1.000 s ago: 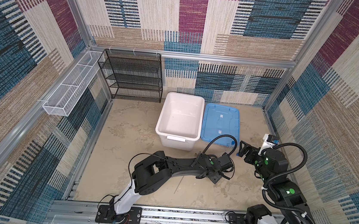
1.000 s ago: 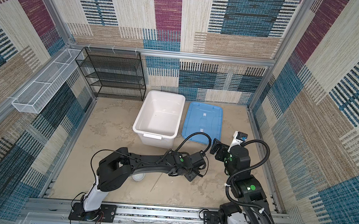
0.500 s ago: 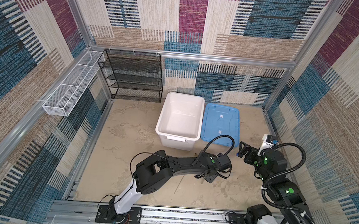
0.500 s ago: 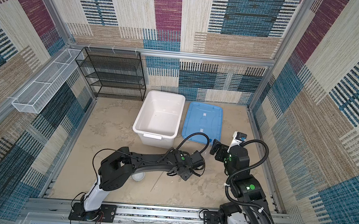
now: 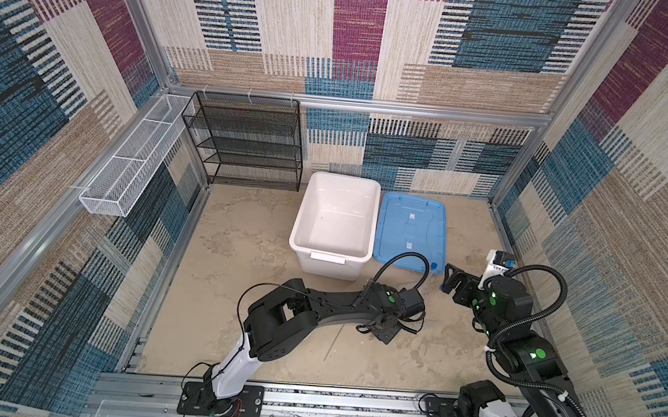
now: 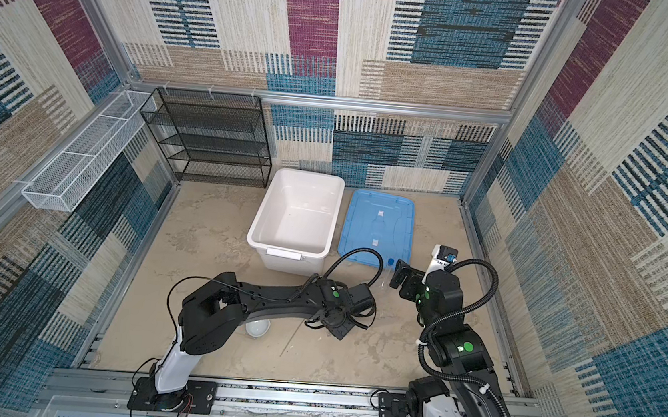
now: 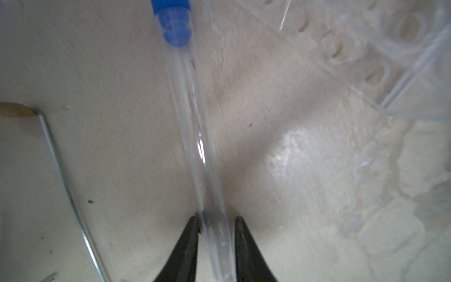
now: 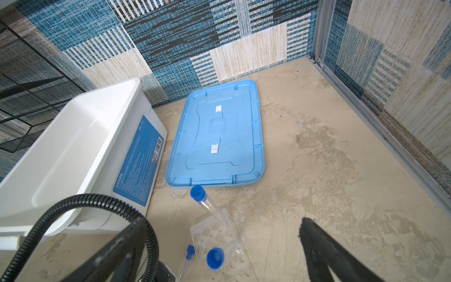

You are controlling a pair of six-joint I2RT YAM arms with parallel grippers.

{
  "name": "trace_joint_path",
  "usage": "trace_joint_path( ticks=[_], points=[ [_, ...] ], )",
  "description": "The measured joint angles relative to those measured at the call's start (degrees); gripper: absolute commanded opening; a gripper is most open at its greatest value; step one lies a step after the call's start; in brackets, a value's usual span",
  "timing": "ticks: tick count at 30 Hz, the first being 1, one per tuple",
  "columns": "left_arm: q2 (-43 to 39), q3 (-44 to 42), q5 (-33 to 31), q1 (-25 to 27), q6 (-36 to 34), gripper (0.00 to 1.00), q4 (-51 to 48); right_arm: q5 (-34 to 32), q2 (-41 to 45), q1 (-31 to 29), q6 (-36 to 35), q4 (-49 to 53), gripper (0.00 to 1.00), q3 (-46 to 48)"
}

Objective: Organize the chemistry lab equipment
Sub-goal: 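Lower the left gripper onto the loose blue-capped tube and close on it, then lift the tube with the left gripper while the right gripper moves toward it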

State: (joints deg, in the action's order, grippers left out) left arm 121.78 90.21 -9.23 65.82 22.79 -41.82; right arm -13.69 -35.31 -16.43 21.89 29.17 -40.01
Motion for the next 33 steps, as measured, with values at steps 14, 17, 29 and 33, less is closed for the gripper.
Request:
trace_joint_path(
  ticks=[14, 17, 29, 33],
  points=[
    [-2.2, -3.0, 0.6, -1.8, 1.1, 0.18, 0.4, 0.0, -1.1, 0.0, -0.4, 0.0, 0.99, 0.0],
    [-4.3, -5.6, 0.6, -2.1, 1.2, 0.18, 1.4, 0.2, -1.2, 0.0, -0.4, 0.0, 0.99, 0.0],
    [-21.2, -24.3, 1.6, -2.4, 0.7, 0.17, 20.0, 11.0, -6.7, 0.0, -0.6, -3.4, 0.99, -2.5],
    [-26.9, -30.9, 2.1, -2.4, -0.2, 0.17, 28.7, 18.9, -10.8, 0.0, -0.5, -5.1, 0.99, -7.6]
  ],
)
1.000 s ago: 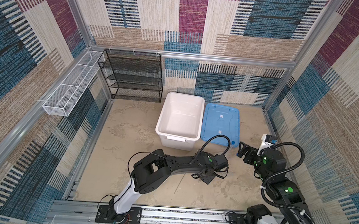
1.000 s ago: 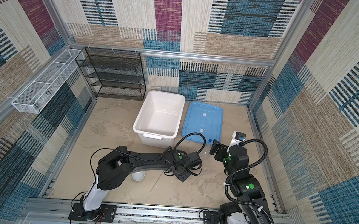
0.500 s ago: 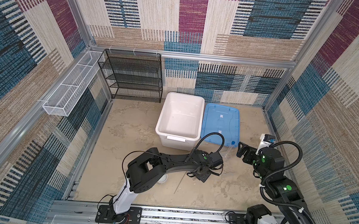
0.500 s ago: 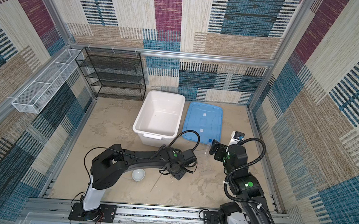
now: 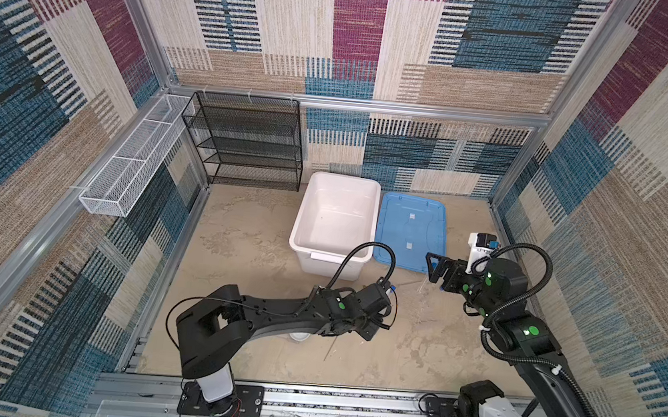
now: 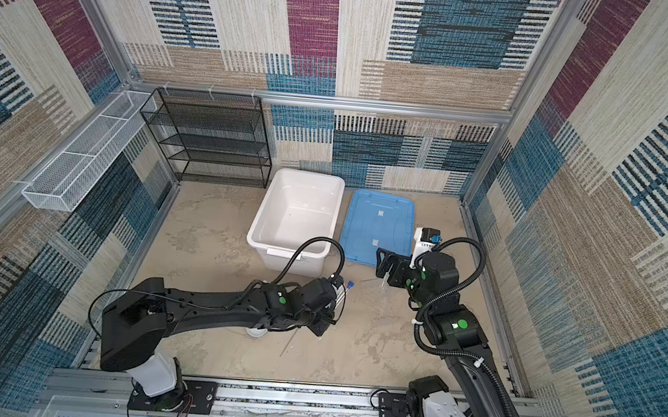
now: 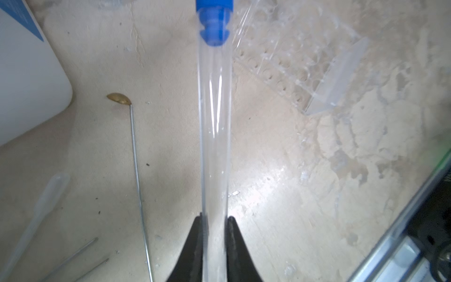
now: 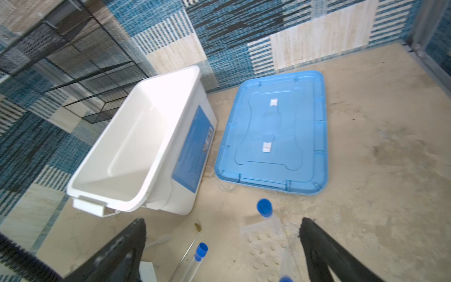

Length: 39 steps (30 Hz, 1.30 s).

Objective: Organize the chemistry lab equipment
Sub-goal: 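Lift the tube with the left gripper while the right gripper moves toward it, then close the right gripper on the blue cap of the tube held by the left gripper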

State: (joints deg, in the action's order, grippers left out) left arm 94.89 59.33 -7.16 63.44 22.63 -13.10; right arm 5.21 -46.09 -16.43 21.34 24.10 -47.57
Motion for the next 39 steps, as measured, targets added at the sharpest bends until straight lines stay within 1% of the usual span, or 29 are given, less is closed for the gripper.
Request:
trace_joint_path(
  ticks=[4, 8, 12, 18, 21, 26, 29, 32, 39],
  points=[
    [-4.1, -4.3, 0.0, 0.0, -1.2, 0.17, 7.2, 8.1, -4.7, 0.0, -0.5, -0.2, 0.99, -3.7],
    [-8.0, -9.0, 0.0, 0.0, -2.7, 0.17, 14.0, 14.8, -8.3, 0.0, -1.4, 0.2, 1.0, -5.4],
    [-10.9, -12.7, 0.0, 0.0, -4.2, 0.17, 18.9, 20.6, -11.7, 0.0, -2.4, 0.6, 0.95, -6.4],
    [-13.1, -15.2, -0.4, 0.0, -6.1, 0.17, 23.6, 27.8, -16.0, 0.0, -3.4, 0.9, 0.87, -6.1],
    [-13.3, -15.4, -0.9, 0.0, -6.3, 0.17, 24.2, 30.4, -16.7, 0.0, -3.4, 0.9, 0.82, -5.5],
    [-13.5, -15.6, -1.7, 0.0, -6.7, 0.17, 24.9, 33.8, -17.0, -0.1, -3.4, 0.7, 0.68, -4.5],
    [-13.6, -15.6, -1.7, 0.0, -6.9, 0.17, 25.6, 35.3, -17.4, -0.1, -3.3, 0.6, 0.63, -3.6],
    [-13.7, -15.6, -1.7, 0.0, -7.2, 0.17, 26.2, 36.1, -17.6, -0.1, -2.9, 0.6, 0.6, -2.8],
    [-13.5, -15.6, -1.7, 0.0, -7.7, 0.17, 26.8, 37.2, -17.7, -0.1, -2.1, -0.8, 0.44, -1.5]
  ],
)
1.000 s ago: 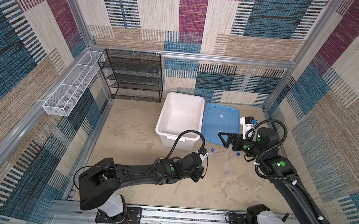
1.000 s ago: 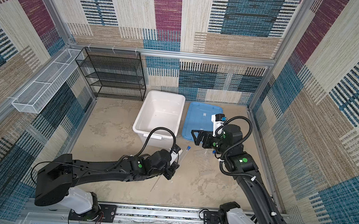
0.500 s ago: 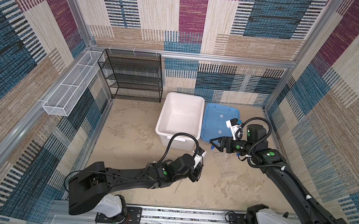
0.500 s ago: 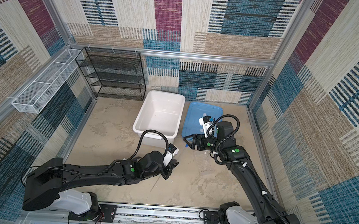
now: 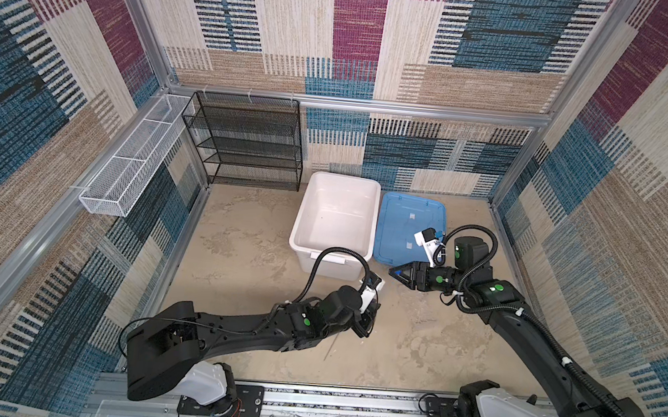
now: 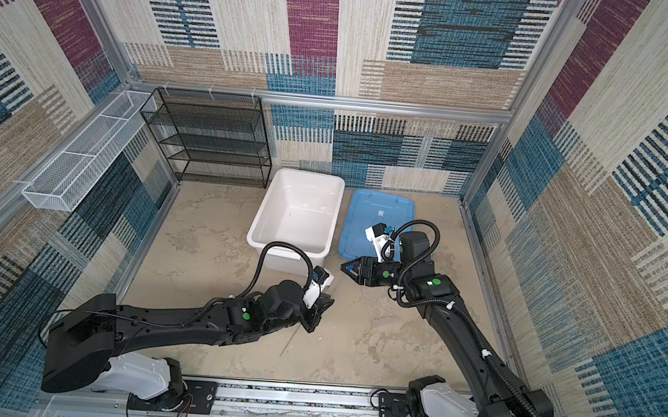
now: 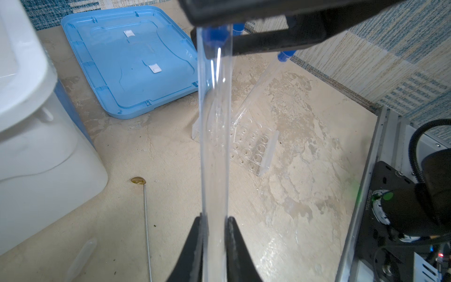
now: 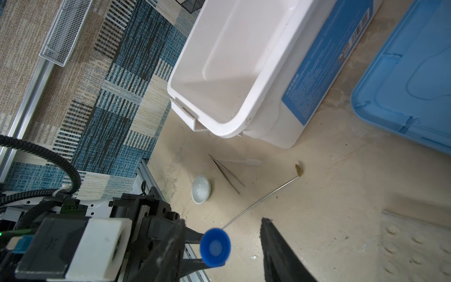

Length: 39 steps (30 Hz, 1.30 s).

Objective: Organize the chemistry lab equipment
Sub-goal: 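Close the right gripper on the blue cap of the tube held by the left gripper, then open and withdraw the left gripper while the right gripper carries the tube away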

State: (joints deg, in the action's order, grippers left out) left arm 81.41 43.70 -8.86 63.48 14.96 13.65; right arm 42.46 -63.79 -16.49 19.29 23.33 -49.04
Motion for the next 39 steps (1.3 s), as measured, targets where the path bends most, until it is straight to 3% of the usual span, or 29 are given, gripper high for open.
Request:
trace_joint_path(
  ticks=[19, 27, 29, 32, 33, 39],
  points=[
    [0.9, 0.4, 0.0, 0.1, -0.4, 0.16, 0.0, 1.0, -0.4, 0.0, 1.0, -1.2, 0.2, 0.6],
    [1.6, 0.8, -0.2, 0.1, -0.5, 0.18, 0.0, 0.8, -0.4, 0.0, 1.0, -1.2, 0.16, 0.6],
    [1.8, 0.9, -0.3, 0.1, -0.8, 0.29, 0.1, 0.6, -0.4, 0.0, 0.9, -1.2, 0.16, 0.6],
    [1.9, 1.2, -0.2, 0.1, -1.4, 0.89, 0.0, 0.7, -0.5, 0.0, 1.0, -1.2, 0.16, 0.6],
    [2.0, 1.2, -0.2, 0.1, -1.5, 0.99, 0.0, 0.6, -0.4, 0.0, 1.0, -1.2, 0.16, 0.6],
    [2.1, 1.9, 0.2, 0.1, -1.6, 0.99, 0.0, -3.4, 2.1, 0.0, 0.4, -0.8, 0.15, 0.6]
  ],
)
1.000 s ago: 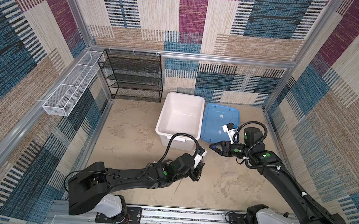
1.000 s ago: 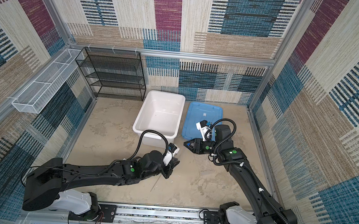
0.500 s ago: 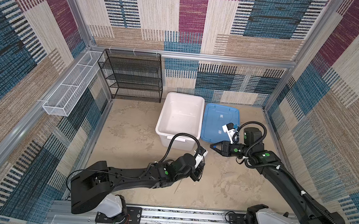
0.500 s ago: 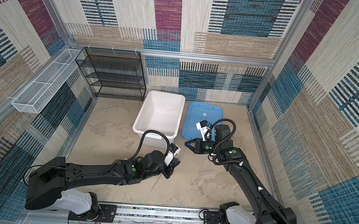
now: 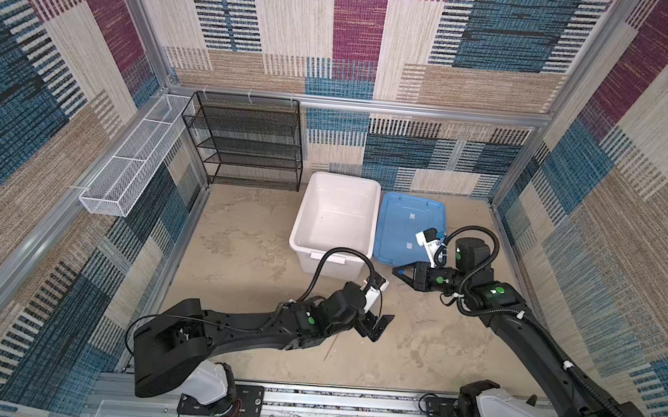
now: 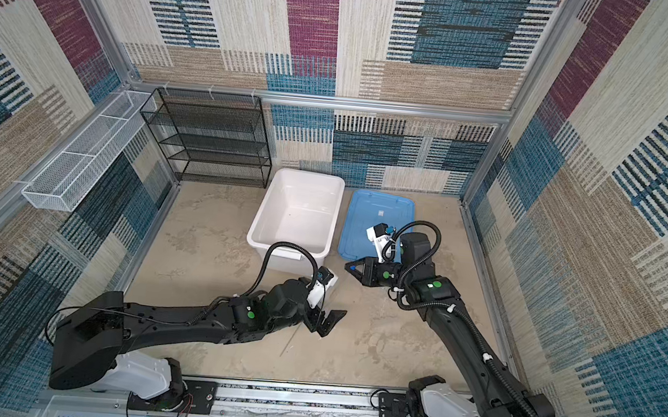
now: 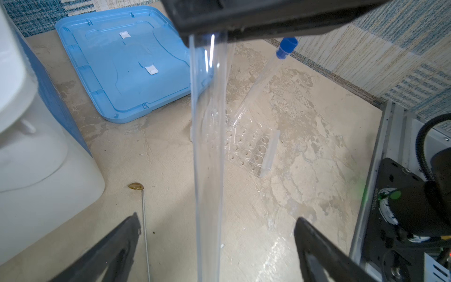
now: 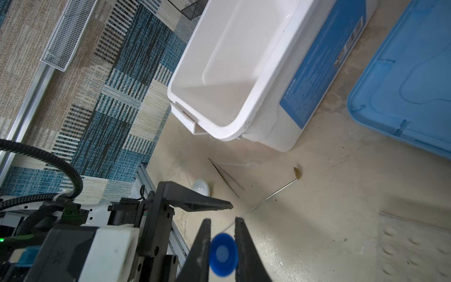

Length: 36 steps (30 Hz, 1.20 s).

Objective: Organize the chemistry lab equipment
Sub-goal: 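Open and withdraw the left gripper while the right gripper carries the tube away, then lower the tube with the right gripper into a hole of the clear rack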

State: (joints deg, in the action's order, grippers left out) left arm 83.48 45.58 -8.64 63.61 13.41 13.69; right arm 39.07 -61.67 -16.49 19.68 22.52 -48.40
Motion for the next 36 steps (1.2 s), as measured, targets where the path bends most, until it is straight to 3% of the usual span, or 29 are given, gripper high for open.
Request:
trace_joint_path(
  ticks=[13, 21, 28, 36],
  points=[
    [2.0, 5.1, 1.6, 0.0, 3.6, 0.99, -0.1, -24.2, 14.8, -0.1, 1.0, 6.4, 0.15, 2.8],
    [3.4, 6.7, 1.2, 0.0, 4.0, 0.99, -1.4, -34.1, 24.9, -0.1, 6.1, 9.4, 0.14, 7.0],
    [3.3, 6.7, 0.4, 0.0, 4.1, 0.99, -1.5, -42.2, 26.6, -0.1, 8.2, 12.1, 0.15, 8.0],
    [2.6, 5.7, -0.2, 0.0, 4.4, 0.99, -1.5, -47.3, 23.8, -0.2, 9.2, 15.3, 0.14, 6.8]
  ],
)
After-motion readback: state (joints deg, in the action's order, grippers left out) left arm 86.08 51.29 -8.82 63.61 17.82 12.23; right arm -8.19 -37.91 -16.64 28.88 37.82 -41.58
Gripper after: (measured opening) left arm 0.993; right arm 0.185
